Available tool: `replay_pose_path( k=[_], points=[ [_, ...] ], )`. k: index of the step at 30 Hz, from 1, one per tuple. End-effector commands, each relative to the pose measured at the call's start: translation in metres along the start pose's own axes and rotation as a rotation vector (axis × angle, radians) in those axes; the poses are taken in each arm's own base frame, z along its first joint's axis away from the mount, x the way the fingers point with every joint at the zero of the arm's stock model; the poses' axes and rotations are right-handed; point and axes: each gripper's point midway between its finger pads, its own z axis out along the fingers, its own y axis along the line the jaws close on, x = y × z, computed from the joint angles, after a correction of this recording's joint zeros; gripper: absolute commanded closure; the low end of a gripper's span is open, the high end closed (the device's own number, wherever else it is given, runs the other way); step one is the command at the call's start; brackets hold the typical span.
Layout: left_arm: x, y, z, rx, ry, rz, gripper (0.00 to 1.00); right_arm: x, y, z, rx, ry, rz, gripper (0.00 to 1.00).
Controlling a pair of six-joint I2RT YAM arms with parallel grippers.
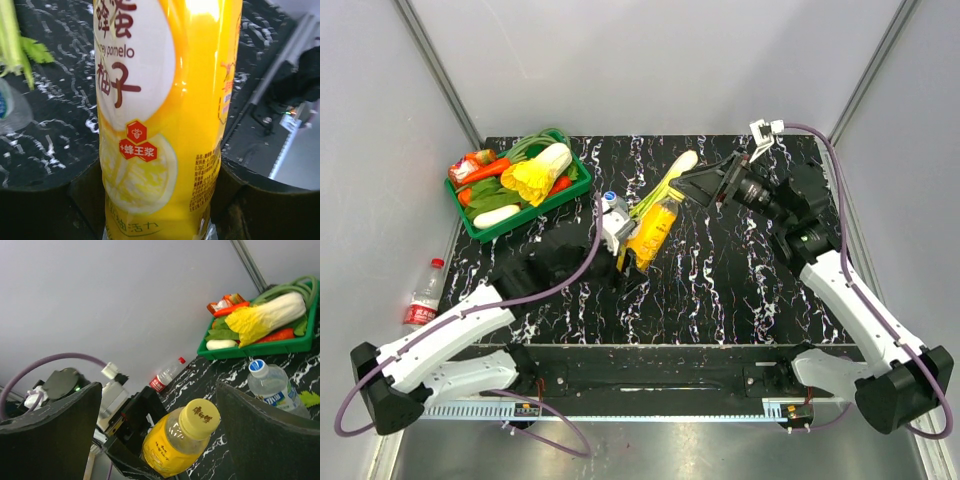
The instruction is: Unscrew the bottle caps
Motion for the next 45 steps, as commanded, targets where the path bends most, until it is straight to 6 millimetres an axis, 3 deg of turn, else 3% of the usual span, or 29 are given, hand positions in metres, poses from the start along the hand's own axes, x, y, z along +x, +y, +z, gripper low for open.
replay_pose_path(
  k=[1,6,10,17,29,35,45],
  points=[
    [-0.027,0.031,-0.008,-0.291,-0.049,0.087,0.89,-0.007,-0.013,0.006,0.073,0.002,0.031,0.00],
    [-0.031,0.037,-0.009,-0.444,-0.073,0.113,0.91,0.003,-0.045,0.008,0.164,0.037,0.118,0.00],
    [-0.032,0.044,-0.010,-0.565,-0.060,0.151,0.92,0.007,-0.058,0.007,0.196,0.049,0.179,0.00],
    [-0.025,0.050,-0.002,-0.722,0.023,0.238,0.92,0.018,-0.058,0.012,0.142,0.099,0.242,0.04],
    [-0.020,0.044,0.009,-0.736,0.060,0.280,0.92,0.026,-0.069,0.012,0.144,0.117,0.316,0.18],
    [-0.014,0.043,0.011,-0.736,0.076,0.288,0.92,0.027,-0.070,0.014,0.123,0.124,0.348,0.29],
    [-0.009,0.045,0.012,-0.748,0.095,0.294,0.92,0.033,-0.075,0.014,0.121,0.148,0.353,0.72]
  ],
)
